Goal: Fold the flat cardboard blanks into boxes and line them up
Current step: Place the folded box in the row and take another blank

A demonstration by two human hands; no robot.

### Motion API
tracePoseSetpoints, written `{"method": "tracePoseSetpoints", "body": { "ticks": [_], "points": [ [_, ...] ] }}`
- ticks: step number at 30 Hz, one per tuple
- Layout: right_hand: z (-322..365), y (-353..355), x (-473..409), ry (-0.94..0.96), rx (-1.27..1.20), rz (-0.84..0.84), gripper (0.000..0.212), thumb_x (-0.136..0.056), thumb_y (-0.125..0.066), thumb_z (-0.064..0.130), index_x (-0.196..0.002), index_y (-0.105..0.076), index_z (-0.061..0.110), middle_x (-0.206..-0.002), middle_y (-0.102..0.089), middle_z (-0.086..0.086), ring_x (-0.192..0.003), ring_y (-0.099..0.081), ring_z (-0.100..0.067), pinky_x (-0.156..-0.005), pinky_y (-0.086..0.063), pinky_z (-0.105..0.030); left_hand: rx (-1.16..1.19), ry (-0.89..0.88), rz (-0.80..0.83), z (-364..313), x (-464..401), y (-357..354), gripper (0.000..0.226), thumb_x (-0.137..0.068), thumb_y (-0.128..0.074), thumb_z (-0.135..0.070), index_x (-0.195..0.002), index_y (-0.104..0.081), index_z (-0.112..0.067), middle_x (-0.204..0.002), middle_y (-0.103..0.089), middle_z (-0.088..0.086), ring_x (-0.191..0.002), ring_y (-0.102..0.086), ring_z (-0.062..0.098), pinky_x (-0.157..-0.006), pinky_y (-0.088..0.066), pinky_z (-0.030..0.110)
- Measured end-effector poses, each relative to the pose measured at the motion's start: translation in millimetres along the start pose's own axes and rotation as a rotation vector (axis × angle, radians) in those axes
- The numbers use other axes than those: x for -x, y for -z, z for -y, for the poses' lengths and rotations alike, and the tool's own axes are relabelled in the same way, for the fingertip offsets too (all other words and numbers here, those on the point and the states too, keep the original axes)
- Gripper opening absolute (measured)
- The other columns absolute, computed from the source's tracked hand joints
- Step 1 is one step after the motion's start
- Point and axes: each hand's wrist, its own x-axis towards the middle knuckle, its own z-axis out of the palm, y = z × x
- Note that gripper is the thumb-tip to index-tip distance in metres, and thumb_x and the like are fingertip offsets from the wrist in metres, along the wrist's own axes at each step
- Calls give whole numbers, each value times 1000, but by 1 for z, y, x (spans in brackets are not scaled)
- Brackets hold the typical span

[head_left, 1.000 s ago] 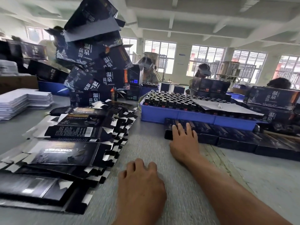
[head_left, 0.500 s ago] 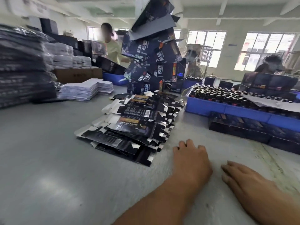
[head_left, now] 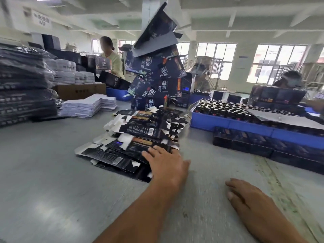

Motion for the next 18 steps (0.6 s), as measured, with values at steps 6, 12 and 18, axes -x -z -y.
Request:
{"method": "tracePoseSetpoints", "body": {
  "ticks": [6, 12, 18],
  "points": [
    [-17, 8, -5, -183, -245, -204, 31, -101, -55, 17, -130, -64, 23, -129, -66, -1, -98, -51, -11, -88, -37, -27, 41, -563, 16, -73, 61, -3, 46, -98, -47, -53, -125, -58, -18, -128, -59, 17, -121, -47, 38, -102, -28, 60],
    [-23, 8, -8, -167, -230, -165, 35, -102, -52, 15, -135, -60, 23, -130, -65, -2, -103, -55, -13, -86, -34, -21, 87, -770, -61, -74, 63, -8, 51, -92, -54, -58, -132, -54, -25, -132, -54, 11, -123, -42, 33, -99, -34, 49],
    [-29, 7, -8, -145, -225, -154, 33, -104, -47, 19, -135, -57, 28, -111, -59, 10, -92, -48, -3, -65, -32, 3, 111, -616, 125, -59, 36, -15, 104, -72, -49, -89, -155, -11, -39, -166, -8, 11, -153, -2, 28, -121, -3, 48]
  ]
}}
